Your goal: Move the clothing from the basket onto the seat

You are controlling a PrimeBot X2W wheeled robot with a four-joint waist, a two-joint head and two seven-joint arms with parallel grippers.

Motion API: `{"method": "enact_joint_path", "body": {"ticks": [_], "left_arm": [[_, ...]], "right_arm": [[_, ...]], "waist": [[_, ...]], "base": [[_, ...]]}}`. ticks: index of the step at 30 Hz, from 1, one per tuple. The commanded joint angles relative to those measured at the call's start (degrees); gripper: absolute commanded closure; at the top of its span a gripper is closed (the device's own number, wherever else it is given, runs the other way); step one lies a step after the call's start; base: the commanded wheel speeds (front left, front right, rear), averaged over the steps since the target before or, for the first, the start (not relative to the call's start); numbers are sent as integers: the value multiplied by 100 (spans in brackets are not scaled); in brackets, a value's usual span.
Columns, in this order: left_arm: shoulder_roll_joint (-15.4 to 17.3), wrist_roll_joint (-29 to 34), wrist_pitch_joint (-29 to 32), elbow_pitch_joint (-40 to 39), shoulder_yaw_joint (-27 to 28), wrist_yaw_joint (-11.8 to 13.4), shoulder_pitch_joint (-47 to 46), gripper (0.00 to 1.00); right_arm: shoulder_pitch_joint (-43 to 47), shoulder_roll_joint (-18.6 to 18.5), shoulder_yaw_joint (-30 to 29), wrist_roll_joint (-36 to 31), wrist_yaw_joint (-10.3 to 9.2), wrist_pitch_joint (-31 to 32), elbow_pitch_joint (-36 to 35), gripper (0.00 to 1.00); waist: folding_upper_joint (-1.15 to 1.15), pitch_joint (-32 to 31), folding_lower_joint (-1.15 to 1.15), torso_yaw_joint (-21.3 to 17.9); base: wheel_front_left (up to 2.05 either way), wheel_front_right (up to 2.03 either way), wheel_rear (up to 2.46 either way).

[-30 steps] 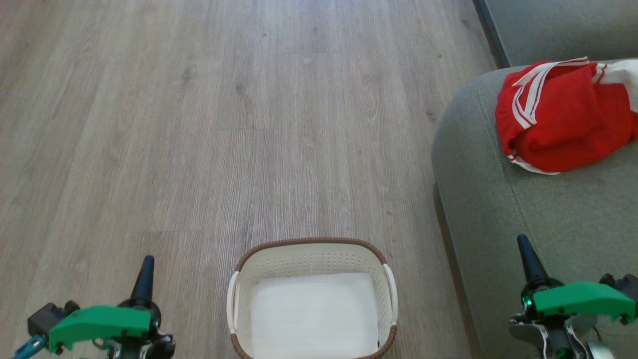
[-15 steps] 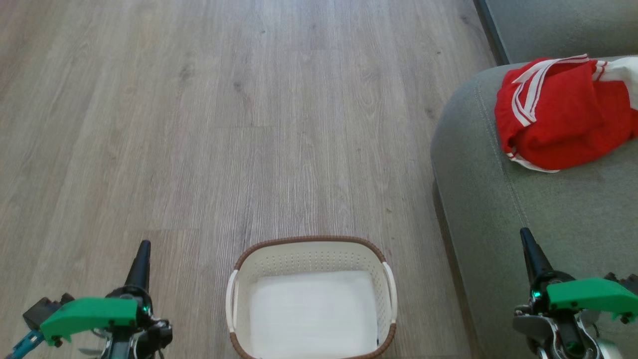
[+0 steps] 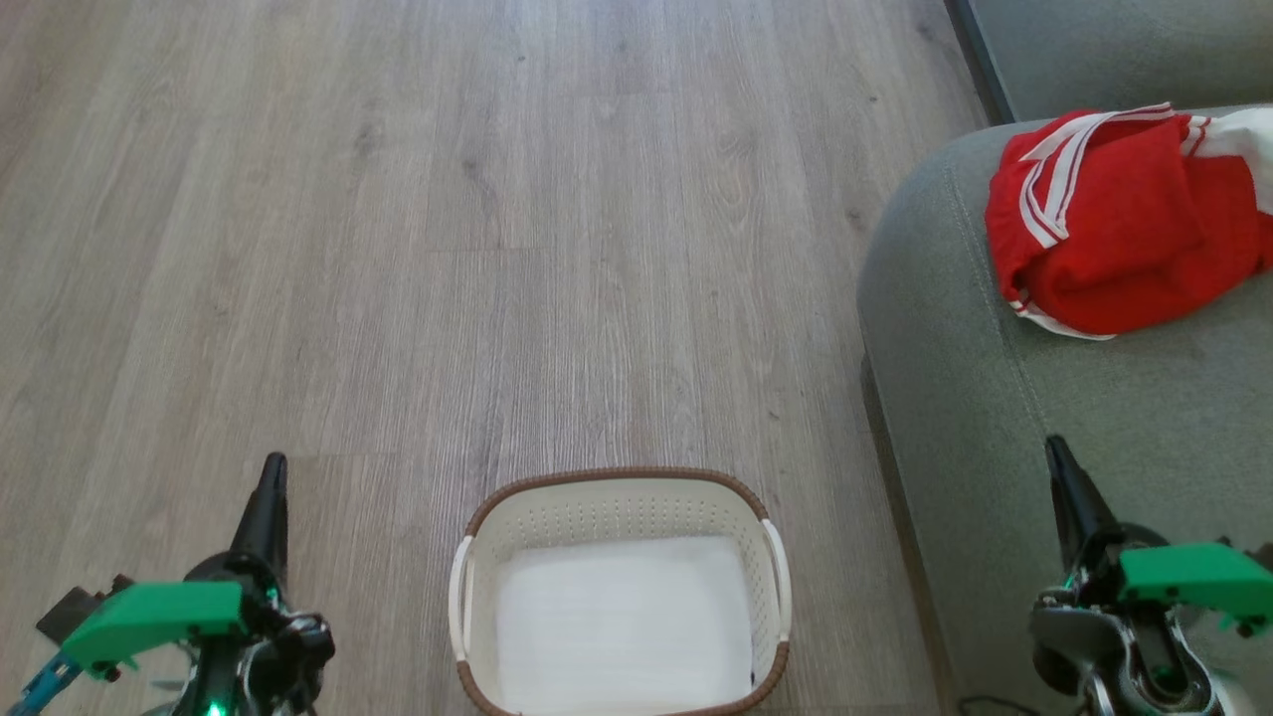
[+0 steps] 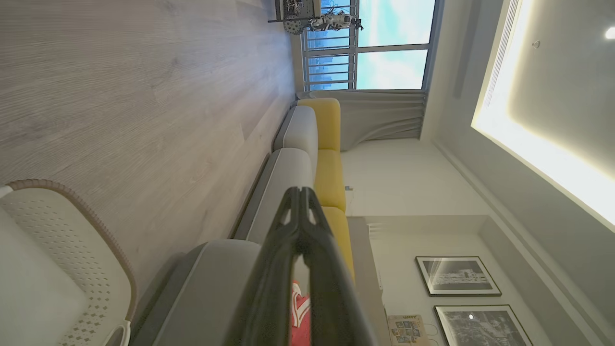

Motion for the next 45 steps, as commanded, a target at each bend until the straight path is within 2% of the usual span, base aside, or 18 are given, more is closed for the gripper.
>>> {"method": "enact_joint_path", "body": {"ticks": [1, 45], "left_arm": [[20, -134, 58, -152, 270, -60, -337, 100], [-4, -212, 103, -152, 320, -89, -358, 100]], "right_arm": [[-310, -22, 84, 152, -1, 81, -240, 100], [-318, -21, 75, 266, -1, 110, -248, 100]], "waist": [[0, 2, 0, -1], [0, 6, 0, -4]], "base": [[0, 0, 0], [0, 0, 0]]}}
